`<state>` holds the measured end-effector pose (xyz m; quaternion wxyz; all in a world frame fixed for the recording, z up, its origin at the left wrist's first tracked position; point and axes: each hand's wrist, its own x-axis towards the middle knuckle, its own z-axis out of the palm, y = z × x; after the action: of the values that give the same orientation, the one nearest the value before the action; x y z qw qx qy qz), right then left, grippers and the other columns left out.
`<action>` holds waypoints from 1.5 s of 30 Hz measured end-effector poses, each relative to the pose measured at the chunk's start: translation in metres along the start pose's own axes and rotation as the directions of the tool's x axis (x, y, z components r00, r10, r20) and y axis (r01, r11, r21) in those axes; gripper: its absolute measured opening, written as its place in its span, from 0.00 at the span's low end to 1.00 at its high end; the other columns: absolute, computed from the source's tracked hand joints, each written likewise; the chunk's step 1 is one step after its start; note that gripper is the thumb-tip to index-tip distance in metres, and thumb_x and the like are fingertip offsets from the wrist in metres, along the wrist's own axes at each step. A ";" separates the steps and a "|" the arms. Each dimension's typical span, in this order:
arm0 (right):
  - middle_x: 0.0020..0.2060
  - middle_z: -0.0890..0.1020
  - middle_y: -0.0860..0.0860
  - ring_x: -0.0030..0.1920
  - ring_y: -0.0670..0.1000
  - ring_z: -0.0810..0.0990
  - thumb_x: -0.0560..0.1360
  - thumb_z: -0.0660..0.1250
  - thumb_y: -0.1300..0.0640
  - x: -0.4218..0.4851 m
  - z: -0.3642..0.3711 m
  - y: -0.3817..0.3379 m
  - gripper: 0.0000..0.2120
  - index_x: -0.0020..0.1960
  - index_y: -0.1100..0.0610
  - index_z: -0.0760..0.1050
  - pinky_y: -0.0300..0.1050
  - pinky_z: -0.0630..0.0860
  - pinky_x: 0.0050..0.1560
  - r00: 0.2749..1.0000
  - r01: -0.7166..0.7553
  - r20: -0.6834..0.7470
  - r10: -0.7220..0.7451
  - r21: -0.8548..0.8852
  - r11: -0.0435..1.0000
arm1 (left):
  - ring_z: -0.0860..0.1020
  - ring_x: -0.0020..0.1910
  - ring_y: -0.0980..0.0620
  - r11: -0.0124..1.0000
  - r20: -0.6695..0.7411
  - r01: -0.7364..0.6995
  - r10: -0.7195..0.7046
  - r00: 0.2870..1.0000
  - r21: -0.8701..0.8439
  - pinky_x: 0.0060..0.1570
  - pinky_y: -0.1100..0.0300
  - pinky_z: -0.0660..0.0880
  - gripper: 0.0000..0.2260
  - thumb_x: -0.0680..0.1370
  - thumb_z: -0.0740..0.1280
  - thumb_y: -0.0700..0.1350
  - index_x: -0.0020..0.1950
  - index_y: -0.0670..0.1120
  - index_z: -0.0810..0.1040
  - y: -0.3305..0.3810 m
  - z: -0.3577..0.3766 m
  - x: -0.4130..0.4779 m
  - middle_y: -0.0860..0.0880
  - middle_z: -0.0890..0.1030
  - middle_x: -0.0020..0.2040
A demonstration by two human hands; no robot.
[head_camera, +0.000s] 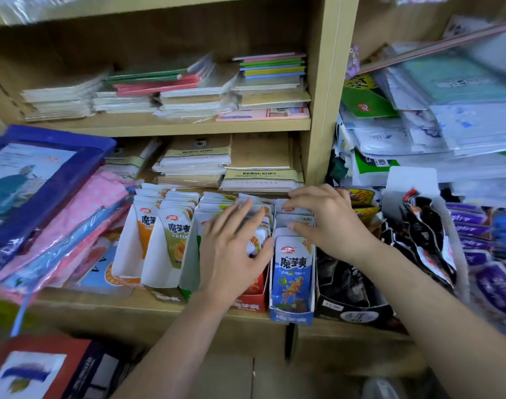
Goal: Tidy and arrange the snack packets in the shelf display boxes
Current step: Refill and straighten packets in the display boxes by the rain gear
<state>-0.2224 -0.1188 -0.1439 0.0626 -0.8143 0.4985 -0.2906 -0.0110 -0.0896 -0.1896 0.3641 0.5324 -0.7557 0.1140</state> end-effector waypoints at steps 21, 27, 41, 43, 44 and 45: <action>0.58 0.74 0.46 0.61 0.54 0.70 0.70 0.76 0.43 0.022 0.018 -0.014 0.12 0.53 0.43 0.84 0.55 0.66 0.56 0.997 0.043 0.073 -0.038 -0.062 0.997 | 0.74 0.68 0.51 0.997 0.119 -0.003 -0.006 0.993 0.074 0.64 0.52 0.69 0.21 0.75 0.68 0.58 0.67 0.52 0.78 0.008 -0.027 -0.010 0.54 0.78 0.67; 0.61 0.73 0.45 0.62 0.52 0.69 0.65 0.77 0.37 0.021 0.017 -0.014 0.20 0.54 0.43 0.84 0.54 0.65 0.58 0.993 0.009 0.115 -0.001 -0.068 0.998 | 0.80 0.47 0.48 0.995 -0.059 -0.084 0.081 0.995 -0.051 0.47 0.51 0.74 0.09 0.72 0.73 0.50 0.45 0.46 0.83 0.007 -0.028 -0.025 0.51 0.82 0.45; 0.73 0.67 0.43 0.69 0.52 0.58 0.68 0.74 0.36 0.020 0.021 -0.036 0.11 0.44 0.40 0.84 0.57 0.55 0.63 0.967 -0.001 0.255 0.010 -0.037 0.999 | 0.79 0.38 0.48 0.983 -0.141 -0.146 0.130 0.982 -0.111 0.38 0.54 0.73 0.11 0.72 0.75 0.53 0.41 0.45 0.83 0.003 -0.034 -0.035 0.51 0.80 0.38; 0.71 0.69 0.43 0.67 0.53 0.60 0.72 0.74 0.43 0.023 0.024 -0.031 0.05 0.41 0.43 0.85 0.54 0.55 0.59 0.978 0.020 0.210 -0.013 -0.033 0.999 | 0.79 0.40 0.47 0.981 -0.109 -0.144 0.130 0.986 -0.132 0.39 0.52 0.73 0.12 0.72 0.73 0.54 0.42 0.45 0.83 0.002 -0.035 -0.036 0.50 0.80 0.39; 0.70 0.71 0.43 0.67 0.53 0.61 0.74 0.74 0.47 0.024 0.026 -0.028 0.05 0.40 0.45 0.85 0.52 0.55 0.57 0.983 0.015 0.181 -0.012 -0.013 1.000 | 0.79 0.40 0.47 0.979 -0.090 -0.142 0.130 0.987 -0.143 0.39 0.52 0.73 0.12 0.72 0.72 0.54 0.43 0.44 0.83 0.001 -0.035 -0.037 0.50 0.80 0.40; 0.68 0.73 0.43 0.66 0.54 0.64 0.74 0.73 0.49 0.024 0.029 -0.026 0.05 0.40 0.46 0.85 0.52 0.55 0.56 0.990 0.009 0.144 -0.011 0.013 1.000 | 0.79 0.41 0.47 0.978 -0.074 -0.141 0.130 0.989 -0.153 0.39 0.52 0.73 0.12 0.72 0.72 0.53 0.44 0.44 0.83 0.001 -0.036 -0.037 0.50 0.80 0.41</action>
<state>-0.1784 -0.1319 -0.1473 0.1018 -0.8352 0.4870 -0.2345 0.0102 -0.0424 -0.1888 0.4204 0.4452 -0.7848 0.0954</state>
